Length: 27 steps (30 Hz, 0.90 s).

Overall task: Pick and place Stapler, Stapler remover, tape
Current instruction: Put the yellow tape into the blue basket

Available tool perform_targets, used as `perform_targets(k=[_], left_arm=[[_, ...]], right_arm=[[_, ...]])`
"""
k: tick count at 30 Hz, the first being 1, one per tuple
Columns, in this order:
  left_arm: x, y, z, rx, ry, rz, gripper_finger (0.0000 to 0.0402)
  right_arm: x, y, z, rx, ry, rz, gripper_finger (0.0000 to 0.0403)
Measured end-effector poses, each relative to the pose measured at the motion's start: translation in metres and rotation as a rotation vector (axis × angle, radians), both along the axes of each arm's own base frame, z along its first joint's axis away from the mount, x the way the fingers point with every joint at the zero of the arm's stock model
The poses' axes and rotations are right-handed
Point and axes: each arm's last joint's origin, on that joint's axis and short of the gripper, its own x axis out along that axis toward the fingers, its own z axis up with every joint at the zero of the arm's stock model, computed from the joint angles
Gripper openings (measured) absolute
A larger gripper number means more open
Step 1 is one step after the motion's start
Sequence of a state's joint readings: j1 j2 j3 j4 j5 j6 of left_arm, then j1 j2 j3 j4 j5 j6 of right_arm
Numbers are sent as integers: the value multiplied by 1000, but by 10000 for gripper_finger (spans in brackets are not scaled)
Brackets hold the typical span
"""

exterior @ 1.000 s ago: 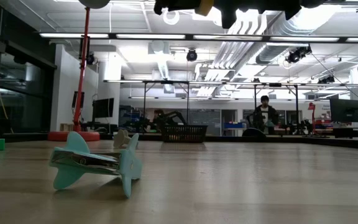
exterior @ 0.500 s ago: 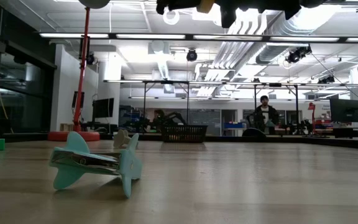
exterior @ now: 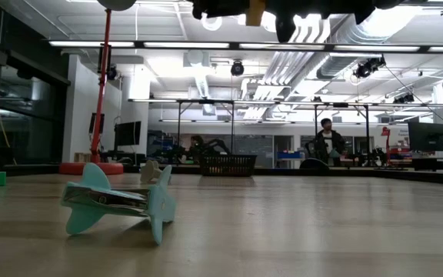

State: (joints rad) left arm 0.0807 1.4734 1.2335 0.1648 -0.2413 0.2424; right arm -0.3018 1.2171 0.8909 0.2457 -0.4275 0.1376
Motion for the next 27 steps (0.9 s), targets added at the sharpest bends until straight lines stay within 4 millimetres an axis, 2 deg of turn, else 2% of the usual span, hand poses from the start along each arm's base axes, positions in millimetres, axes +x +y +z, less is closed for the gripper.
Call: perform_targets(k=[4, 6, 10, 14, 20, 24, 27], left_arm=[[-7, 0, 0, 6, 61, 6, 265], [-16, -1, 2, 18, 111, 1, 278], [-36, -3, 12, 56, 166, 18, 288], [-56, -2, 20, 112, 223, 66, 289], [-81, -3, 26, 170, 326, 122, 289], [-91, -3, 24, 183, 398, 139, 289], [-94, -3, 18, 187, 464, 148, 289]], right_arm=[[-2, -5, -4, 49, 44, -32, 33], [-5, -8, -6, 84, 81, -75, 33], [-13, -14, -12, 147, 174, -159, 33], [-31, -15, -15, 262, 292, -210, 33], [-74, 2, -21, 531, 568, -298, 33], [-112, 25, -26, 684, 787, -401, 32], [-136, 45, -25, 799, 889, -457, 32]])
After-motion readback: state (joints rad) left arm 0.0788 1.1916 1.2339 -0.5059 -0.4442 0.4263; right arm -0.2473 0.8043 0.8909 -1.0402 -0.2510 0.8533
